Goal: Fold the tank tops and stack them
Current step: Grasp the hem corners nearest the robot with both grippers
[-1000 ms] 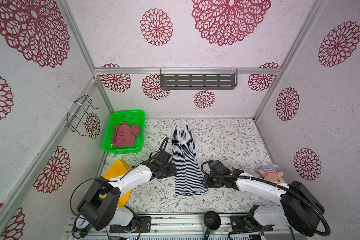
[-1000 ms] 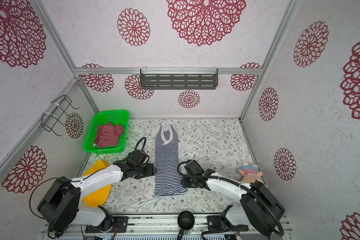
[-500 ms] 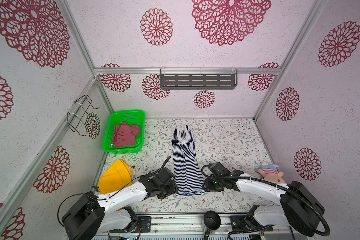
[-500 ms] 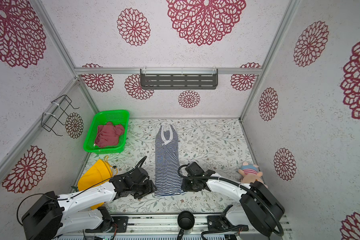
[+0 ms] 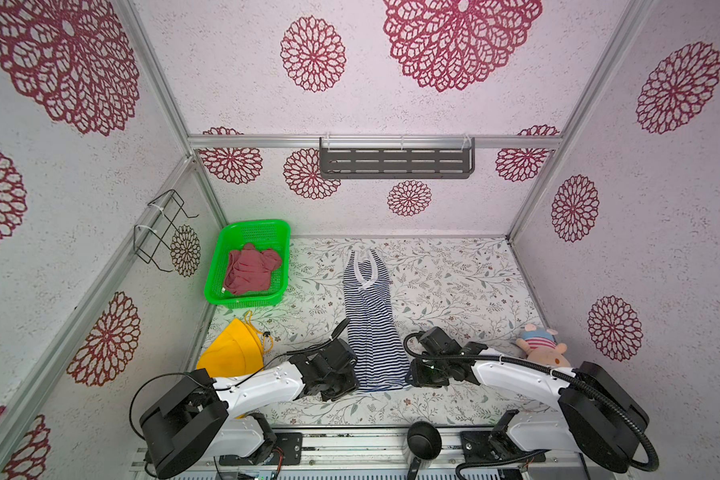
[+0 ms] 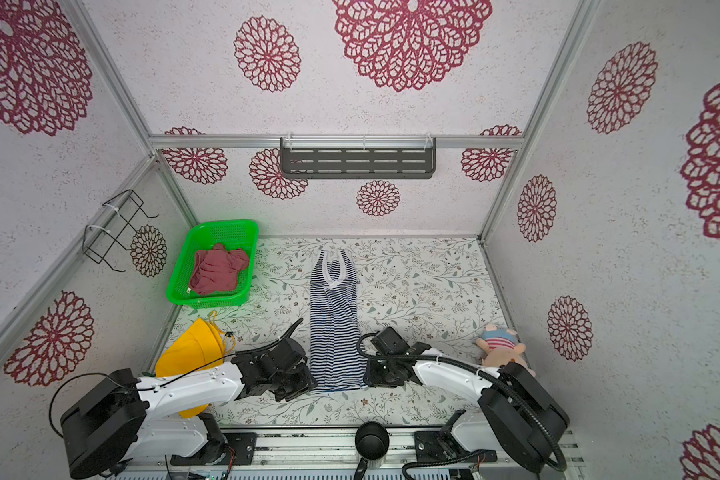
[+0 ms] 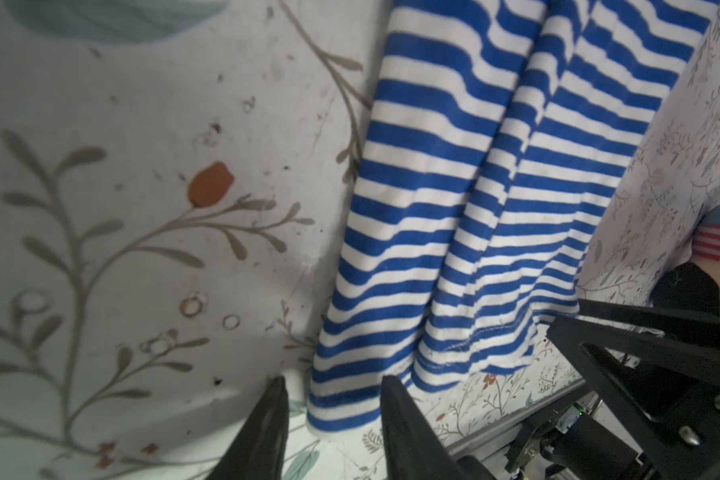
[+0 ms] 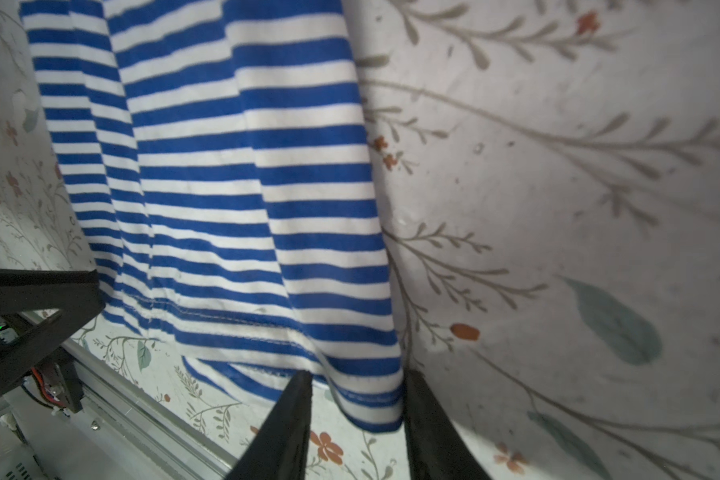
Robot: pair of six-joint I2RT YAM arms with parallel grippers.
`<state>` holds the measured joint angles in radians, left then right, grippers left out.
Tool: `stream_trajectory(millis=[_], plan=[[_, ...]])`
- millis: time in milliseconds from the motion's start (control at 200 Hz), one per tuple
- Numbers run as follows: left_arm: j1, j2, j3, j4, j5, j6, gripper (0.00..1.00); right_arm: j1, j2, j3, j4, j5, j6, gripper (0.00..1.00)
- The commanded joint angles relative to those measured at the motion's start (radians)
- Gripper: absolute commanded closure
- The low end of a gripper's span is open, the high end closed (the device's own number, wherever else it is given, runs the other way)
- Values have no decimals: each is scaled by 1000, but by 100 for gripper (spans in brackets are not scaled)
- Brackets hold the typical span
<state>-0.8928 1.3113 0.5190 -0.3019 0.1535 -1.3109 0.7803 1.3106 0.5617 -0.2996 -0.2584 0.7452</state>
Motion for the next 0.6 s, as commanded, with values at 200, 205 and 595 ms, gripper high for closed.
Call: stream_trajectory(millis=[200,205,595], plan=[[-18,-20,14,-87,4,1,53,8,-26,-3,-13,8,17,69],[-19,-20,13,-88,4,1,53,8,-26,-3,-13,8,17,69],[-41,43,45,-88,13,33,100,26,-26,17,-23,17,14,80]])
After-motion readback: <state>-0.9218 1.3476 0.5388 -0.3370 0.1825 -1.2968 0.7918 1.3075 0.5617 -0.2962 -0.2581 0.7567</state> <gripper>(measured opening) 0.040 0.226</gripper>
